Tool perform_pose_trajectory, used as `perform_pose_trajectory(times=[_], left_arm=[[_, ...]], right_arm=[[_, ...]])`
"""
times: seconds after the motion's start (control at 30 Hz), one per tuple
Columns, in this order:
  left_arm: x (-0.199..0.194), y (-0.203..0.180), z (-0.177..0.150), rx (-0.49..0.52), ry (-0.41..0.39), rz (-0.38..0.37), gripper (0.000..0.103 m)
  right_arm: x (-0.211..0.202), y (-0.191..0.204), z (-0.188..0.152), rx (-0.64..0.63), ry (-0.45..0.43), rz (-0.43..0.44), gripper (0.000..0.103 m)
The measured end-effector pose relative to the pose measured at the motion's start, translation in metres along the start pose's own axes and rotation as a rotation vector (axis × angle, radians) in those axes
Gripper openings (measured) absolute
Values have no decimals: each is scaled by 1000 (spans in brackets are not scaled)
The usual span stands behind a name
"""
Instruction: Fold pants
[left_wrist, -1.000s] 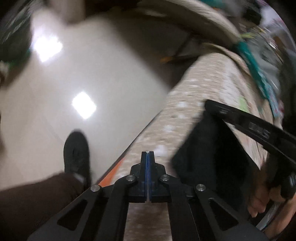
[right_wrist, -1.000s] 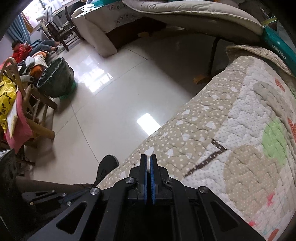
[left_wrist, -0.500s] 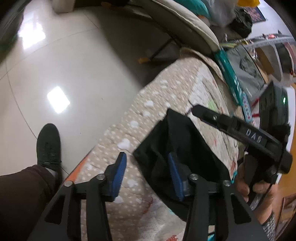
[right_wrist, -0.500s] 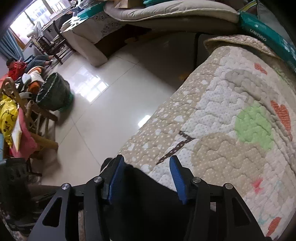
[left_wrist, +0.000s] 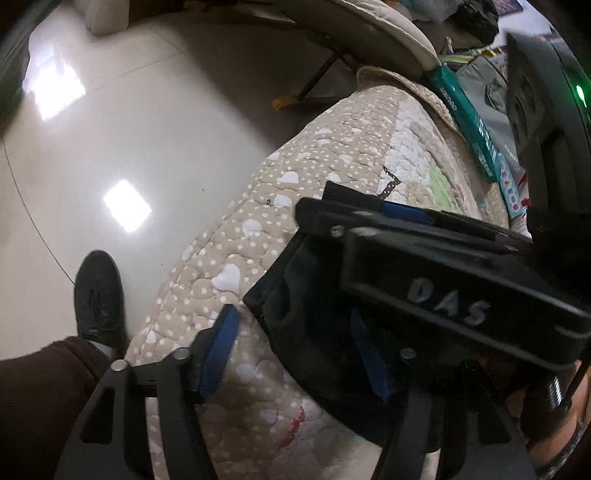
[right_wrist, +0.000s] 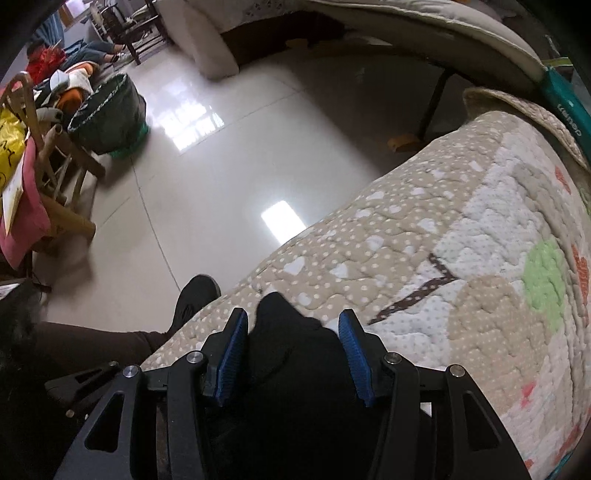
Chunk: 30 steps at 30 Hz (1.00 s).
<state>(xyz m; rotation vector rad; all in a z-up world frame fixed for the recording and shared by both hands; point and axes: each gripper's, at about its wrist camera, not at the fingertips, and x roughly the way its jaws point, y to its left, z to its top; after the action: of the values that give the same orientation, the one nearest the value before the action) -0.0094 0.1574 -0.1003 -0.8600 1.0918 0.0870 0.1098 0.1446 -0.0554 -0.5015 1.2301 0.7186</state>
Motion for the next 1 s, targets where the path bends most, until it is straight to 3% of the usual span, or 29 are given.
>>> perform_pose_trajectory(times=[0.03, 0.07, 0.1, 0.17, 0.27, 0.67, 1.0], left_arm=[[0, -1, 1, 7, 3, -3, 46], [-1, -2, 1, 13, 3, -15, 33], [-3, -2, 2, 18, 7, -36, 24], [-6, -5, 1, 36, -1, -42, 17], [-10, -6, 0, 28, -2, -68, 16], [-41, -32, -7, 48, -25, -236, 16], [-38, -100, -31, 184, -7, -237, 16]], right_arm=[[1, 3, -1, -17, 4, -13, 58], [1, 5, -2, -28, 9, -24, 57], [2, 8, -3, -44, 14, -46, 49], [0, 10, -4, -60, 32, -94, 29], [-10, 10, -8, -59, 25, -118, 24], [-73, 15, -26, 1, -85, -131, 24], [-125, -38, -84, 176, -181, -130, 24]])
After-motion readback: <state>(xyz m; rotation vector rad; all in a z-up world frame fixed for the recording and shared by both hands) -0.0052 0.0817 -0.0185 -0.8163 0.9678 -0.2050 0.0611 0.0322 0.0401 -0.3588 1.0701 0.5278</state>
